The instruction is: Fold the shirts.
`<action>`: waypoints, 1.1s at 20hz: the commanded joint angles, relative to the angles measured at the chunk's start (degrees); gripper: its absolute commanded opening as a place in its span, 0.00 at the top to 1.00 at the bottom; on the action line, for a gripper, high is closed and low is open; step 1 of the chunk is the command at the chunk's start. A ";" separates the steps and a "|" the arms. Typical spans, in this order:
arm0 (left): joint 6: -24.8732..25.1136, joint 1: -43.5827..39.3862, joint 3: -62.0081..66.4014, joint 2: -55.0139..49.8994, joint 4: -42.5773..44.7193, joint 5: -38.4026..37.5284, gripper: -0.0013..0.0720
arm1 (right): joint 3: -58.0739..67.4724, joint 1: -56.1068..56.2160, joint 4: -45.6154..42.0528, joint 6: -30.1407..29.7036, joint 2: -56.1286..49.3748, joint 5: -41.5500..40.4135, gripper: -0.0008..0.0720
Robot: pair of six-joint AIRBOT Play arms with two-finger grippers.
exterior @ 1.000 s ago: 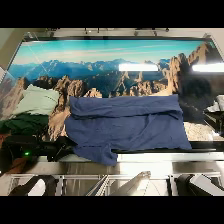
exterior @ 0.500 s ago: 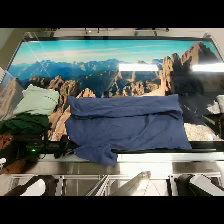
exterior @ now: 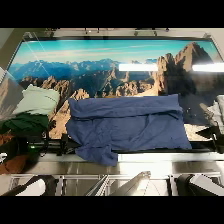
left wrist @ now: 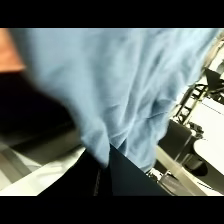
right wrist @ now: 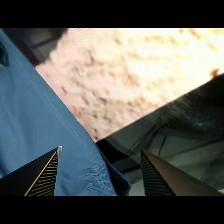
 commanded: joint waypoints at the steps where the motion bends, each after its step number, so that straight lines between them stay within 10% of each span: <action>1: 0.28 0.00 2.78 -0.11 -0.35 3.32 0.95 | -0.15 1.25 -0.28 -2.36 -6.10 0.76 0.20; 7: -0.76 0.00 3.65 -0.15 -0.33 3.87 0.95 | -0.15 10.40 -0.28 -2.99 -13.70 5.03 0.22; 9: -0.76 0.00 3.65 -0.15 -0.35 4.35 0.95 | -0.02 13.27 -0.20 -4.24 -13.73 8.90 0.58; 13: -1.11 0.02 3.69 -0.13 -0.42 5.64 0.95 | 1.95 13.86 2.32 -3.98 -13.62 15.41 0.96; 22: -10.49 3.06 14.60 2.60 6.69 13.31 0.95 | 13.29 5.66 -2.58 1.79 -10.40 20.96 0.96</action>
